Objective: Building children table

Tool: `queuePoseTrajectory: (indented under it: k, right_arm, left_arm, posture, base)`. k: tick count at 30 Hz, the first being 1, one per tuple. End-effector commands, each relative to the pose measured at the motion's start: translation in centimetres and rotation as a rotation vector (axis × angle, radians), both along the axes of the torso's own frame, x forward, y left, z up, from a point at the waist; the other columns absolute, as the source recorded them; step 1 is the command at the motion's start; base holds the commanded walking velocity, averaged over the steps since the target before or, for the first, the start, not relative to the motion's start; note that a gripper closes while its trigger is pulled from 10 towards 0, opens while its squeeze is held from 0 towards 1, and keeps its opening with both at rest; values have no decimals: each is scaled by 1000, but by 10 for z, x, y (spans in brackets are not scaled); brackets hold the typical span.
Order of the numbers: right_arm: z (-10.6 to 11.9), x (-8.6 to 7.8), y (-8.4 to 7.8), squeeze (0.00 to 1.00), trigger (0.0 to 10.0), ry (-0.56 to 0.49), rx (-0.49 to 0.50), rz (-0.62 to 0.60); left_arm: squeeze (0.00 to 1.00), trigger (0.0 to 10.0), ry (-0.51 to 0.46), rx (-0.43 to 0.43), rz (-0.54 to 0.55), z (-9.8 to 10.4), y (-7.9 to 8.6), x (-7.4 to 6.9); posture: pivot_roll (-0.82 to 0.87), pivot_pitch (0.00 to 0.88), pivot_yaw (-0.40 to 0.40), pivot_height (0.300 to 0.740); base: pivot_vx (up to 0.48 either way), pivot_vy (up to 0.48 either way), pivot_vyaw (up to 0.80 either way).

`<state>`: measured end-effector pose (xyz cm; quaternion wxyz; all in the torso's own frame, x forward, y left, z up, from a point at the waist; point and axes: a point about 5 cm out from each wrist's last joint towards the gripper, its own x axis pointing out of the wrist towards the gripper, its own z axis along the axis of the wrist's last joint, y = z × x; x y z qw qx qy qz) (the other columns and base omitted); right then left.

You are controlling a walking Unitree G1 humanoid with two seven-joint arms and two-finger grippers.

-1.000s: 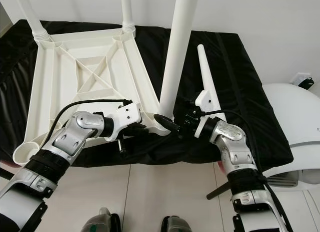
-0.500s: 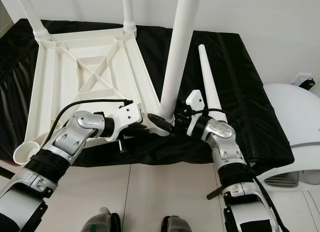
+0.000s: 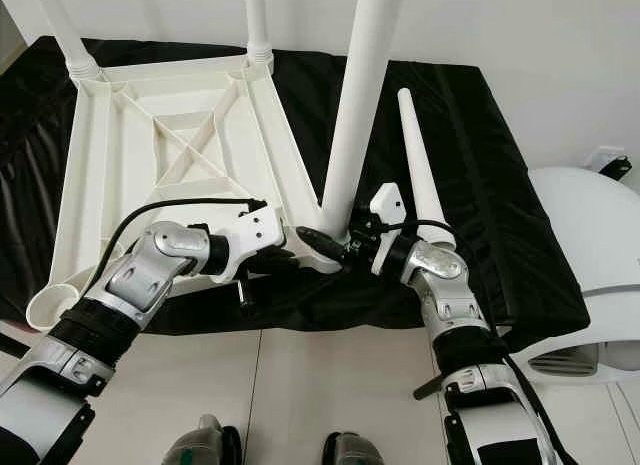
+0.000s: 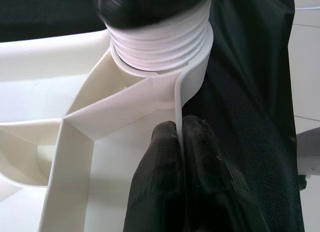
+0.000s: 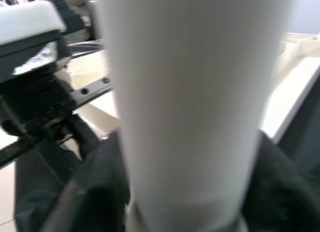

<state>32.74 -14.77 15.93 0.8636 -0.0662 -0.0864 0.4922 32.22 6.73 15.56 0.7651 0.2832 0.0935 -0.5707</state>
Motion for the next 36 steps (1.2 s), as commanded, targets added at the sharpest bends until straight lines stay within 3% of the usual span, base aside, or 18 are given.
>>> queuePoseTrajectory:
  k: [1,3,4,6,7,13,14,15,17,18,20,21,36]
  right_arm:
    - [0,1,-3,0,2000,-2,-8,-3]
    - [1,1,-4,0,2039,-1,-6,-2]
    - [0,1,-4,0,3882,1,-5,-2]
    - [0,1,-4,0,3882,1,-5,-2]
    - [1,1,-3,0,10000,9,-2,5]
    - [1,1,-3,0,10000,11,0,13]
    - [1,0,-3,0,1882,14,6,19]
    - [1,0,-2,0,0,18,12,25]
    - [1,-1,-1,0,0,18,14,28]
    - [1,-1,-1,0,7294,18,15,18]
    - [1,-1,-1,0,7294,18,15,18]
    - [1,-3,0,0,10000,19,27,3]
    - [2,-17,-3,0,10000,21,94,-78]
  left_arm:
    - [0,10000,6,34,-17,-4,-2,-3]
    - [0,10000,5,34,-19,-4,-2,-3]
    - [0,10000,5,34,-21,-4,-2,-3]
    - [0,10000,5,34,-21,-4,-2,-3]
    - [0,10000,4,34,-21,-3,-2,-2]
    - [0,10000,3,35,-20,-3,-2,-2]
    - [0,10000,2,35,-17,-3,-2,-2]
    - [0,10000,1,34,-14,-2,-2,-1]
    - [0,10000,1,33,-9,-2,-2,-1]
    - [0,10000,2,31,1,-3,-2,0]
    - [0,10000,2,31,1,-3,-2,0]
    - [0,10000,7,20,47,-2,-1,4]
    - [0,10000,22,-34,185,-1,2,16]
  posture:
    - [26,134,-9,740]
    - [25,134,-9,740]
    - [25,132,-9,740]
    - [25,132,-9,740]
    - [26,133,-8,740]
    - [27,131,-9,740]
    - [27,130,-9,740]
    - [27,130,-9,740]
    - [26,127,-9,740]
    - [27,127,-10,740]
    - [27,127,-10,740]
    - [25,123,-12,740]
    - [13,124,-12,740]
  base:
    - [0,0,0]
    - [0,0,0]
    - [0,0,0]
    - [0,0,0]
    - [0,0,0]
    - [0,0,0]
    - [0,0,0]
    - [0,0,0]
    - [0,0,0]
    - [0,0,0]
    - [0,0,0]
    - [0,0,0]
    - [0,0,0]
